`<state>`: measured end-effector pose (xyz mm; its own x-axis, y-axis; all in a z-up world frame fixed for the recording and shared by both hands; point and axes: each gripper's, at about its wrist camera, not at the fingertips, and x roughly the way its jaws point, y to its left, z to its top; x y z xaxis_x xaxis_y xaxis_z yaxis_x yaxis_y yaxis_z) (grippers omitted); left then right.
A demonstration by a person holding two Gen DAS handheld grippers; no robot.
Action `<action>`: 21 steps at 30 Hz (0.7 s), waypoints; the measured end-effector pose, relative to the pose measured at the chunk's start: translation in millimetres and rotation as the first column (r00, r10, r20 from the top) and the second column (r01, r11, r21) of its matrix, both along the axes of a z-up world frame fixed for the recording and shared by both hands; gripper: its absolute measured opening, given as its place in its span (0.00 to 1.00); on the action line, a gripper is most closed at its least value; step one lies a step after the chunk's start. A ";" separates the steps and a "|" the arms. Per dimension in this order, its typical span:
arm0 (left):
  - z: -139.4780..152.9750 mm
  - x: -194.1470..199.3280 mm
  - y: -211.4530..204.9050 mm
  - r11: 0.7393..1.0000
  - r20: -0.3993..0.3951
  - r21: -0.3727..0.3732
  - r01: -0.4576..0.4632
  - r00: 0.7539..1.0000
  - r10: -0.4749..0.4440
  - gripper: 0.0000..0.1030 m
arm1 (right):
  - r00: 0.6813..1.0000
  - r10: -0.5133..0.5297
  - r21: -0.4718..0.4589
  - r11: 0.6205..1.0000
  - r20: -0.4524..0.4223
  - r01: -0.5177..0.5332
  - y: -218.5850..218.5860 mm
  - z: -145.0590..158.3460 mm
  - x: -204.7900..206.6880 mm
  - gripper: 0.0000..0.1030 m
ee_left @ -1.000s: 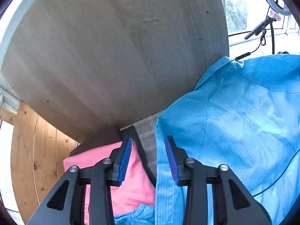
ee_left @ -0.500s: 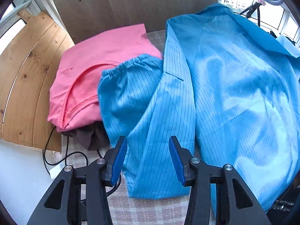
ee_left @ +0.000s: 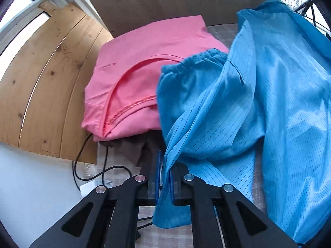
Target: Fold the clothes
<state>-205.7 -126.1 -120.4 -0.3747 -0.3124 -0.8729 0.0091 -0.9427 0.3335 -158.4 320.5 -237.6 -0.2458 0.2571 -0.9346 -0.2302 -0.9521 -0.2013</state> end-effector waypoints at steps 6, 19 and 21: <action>35.1 49.3 -6.2 0.997 -0.070 0.002 0.082 0.994 -0.082 0.44 | 0.992 -0.090 -0.066 0.994 -0.093 0.085 16.5 42.4 44.8 0.33; 10.7 158.0 -19.0 0.977 -0.004 0.209 0.033 0.999 -0.033 0.47 | 0.992 0.011 -0.352 0.935 -0.129 -0.056 -47.5 12.1 104.9 0.32; 12.1 181.4 -8.8 0.965 -0.008 0.259 0.043 0.999 -0.042 0.47 | 0.993 0.015 -0.347 0.936 -0.115 -0.054 -46.1 0.0 100.0 0.32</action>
<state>-24.2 -134.9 -108.3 -0.3852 -0.0599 -0.9209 -0.0322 -0.9964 0.0783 -58.4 274.4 -237.6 -0.3542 -0.0911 -0.9307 -0.1977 -0.9655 0.1697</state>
